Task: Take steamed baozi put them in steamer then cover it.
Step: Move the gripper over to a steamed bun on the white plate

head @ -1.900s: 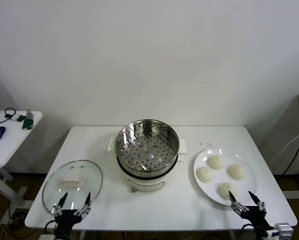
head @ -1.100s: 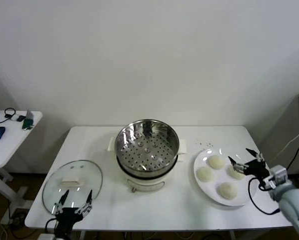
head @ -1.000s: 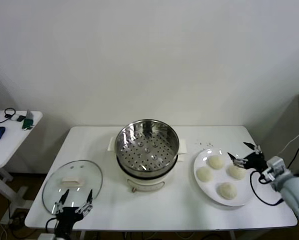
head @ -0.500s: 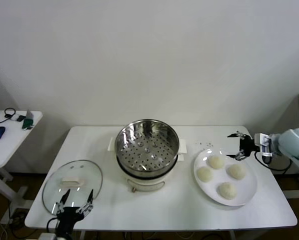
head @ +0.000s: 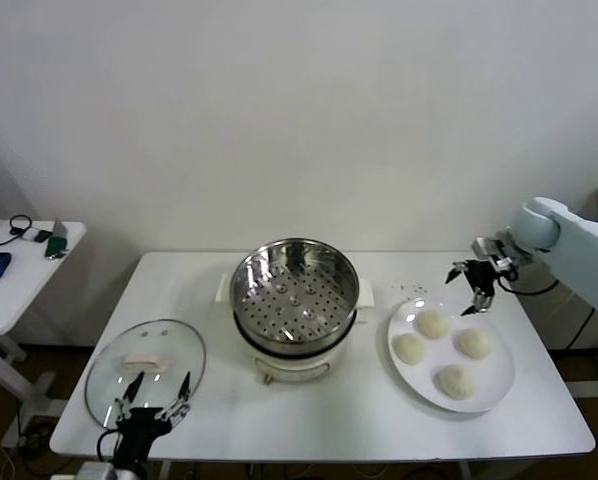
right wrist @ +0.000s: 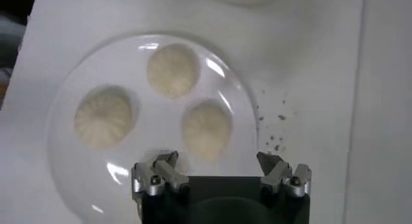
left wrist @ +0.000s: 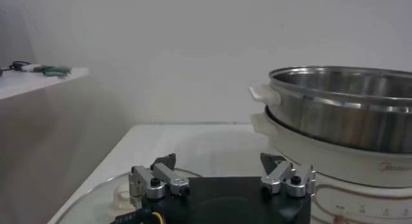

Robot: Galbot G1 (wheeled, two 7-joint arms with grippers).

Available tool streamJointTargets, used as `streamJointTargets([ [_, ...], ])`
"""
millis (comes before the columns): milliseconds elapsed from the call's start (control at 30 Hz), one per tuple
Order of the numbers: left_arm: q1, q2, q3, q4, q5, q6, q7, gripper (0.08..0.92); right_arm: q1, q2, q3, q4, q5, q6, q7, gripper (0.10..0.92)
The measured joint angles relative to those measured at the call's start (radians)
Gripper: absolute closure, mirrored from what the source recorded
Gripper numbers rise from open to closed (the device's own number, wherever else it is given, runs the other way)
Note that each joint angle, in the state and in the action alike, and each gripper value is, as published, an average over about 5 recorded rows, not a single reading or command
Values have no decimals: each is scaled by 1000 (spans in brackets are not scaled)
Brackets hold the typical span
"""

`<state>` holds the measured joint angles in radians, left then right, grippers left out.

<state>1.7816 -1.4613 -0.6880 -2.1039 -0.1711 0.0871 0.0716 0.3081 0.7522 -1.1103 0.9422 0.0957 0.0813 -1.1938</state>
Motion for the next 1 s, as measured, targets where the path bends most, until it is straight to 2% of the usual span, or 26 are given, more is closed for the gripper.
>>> streamJointTargets([
  [1000,25,4,-12,-21,3,5,7,177,-98,205,-18,-221,-18,-40,5,203],
])
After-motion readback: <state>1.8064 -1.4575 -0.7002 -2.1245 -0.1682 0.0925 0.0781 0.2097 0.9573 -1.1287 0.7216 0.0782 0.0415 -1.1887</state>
